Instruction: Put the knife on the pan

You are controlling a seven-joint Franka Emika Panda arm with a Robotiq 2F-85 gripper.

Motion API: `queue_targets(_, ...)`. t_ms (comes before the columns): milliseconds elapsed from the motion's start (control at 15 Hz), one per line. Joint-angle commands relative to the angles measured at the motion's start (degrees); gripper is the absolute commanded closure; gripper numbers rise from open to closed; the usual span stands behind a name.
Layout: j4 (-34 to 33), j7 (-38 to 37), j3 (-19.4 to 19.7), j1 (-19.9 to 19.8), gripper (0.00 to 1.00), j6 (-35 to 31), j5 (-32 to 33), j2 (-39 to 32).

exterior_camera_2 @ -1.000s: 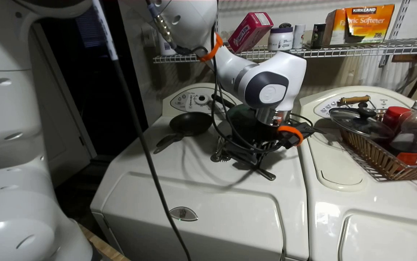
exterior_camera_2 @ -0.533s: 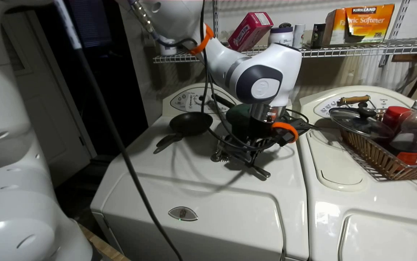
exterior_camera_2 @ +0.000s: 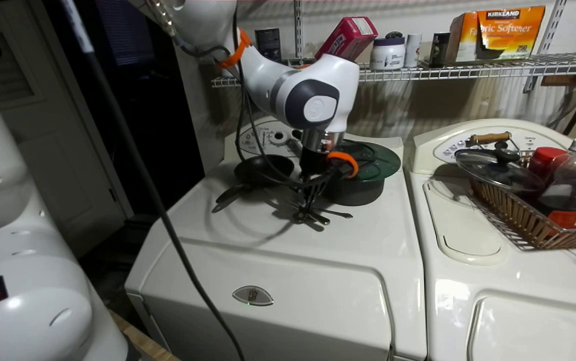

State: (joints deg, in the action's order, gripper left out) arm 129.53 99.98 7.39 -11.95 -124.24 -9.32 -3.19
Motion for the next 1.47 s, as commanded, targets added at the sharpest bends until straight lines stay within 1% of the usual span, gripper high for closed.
queue_targets(0, 0.8, -4.3, -1.7, 3.2, 0.95, 2.1, -1.9, 4.1)
queue_targets(200, -0.5, -4.9, -2.4, 5.0, 0.95, 4.2, -3.6, 4.6)
queue_targets(267, -0.1, -4.7, -1.9, 4.9, 0.88, 2.1, -1.8, 3.3)
queue_targets(667, -0.2, -4.9, -2.0, 5.4, 0.88, 3.0, -2.1, 4.0)
queue_targets(733, -0.2, -4.9, -2.0, 5.4, 0.97, 3.0, -2.1, 4.0)
queue_targets(800, -0.3, -6.6, -2.4, 5.8, 0.97, 2.5, -1.8, 4.0)
queue_targets(867, -0.2, -10.0, -3.3, 6.7, 0.97, 0.7, -0.6, 4.0)
queue_targets(933, -0.6, -12.7, -3.7, 7.2, 0.97, 1.2, -1.0, 3.7)
queue_targets(1200, -0.5, -25.9, -5.6, 9.4, 0.97, -5.0, -1.3, 3.5)
queue_targets(1400, -1.6, -35.6, -6.6, 10.6, 0.97, -7.3, -0.2, 2.4)
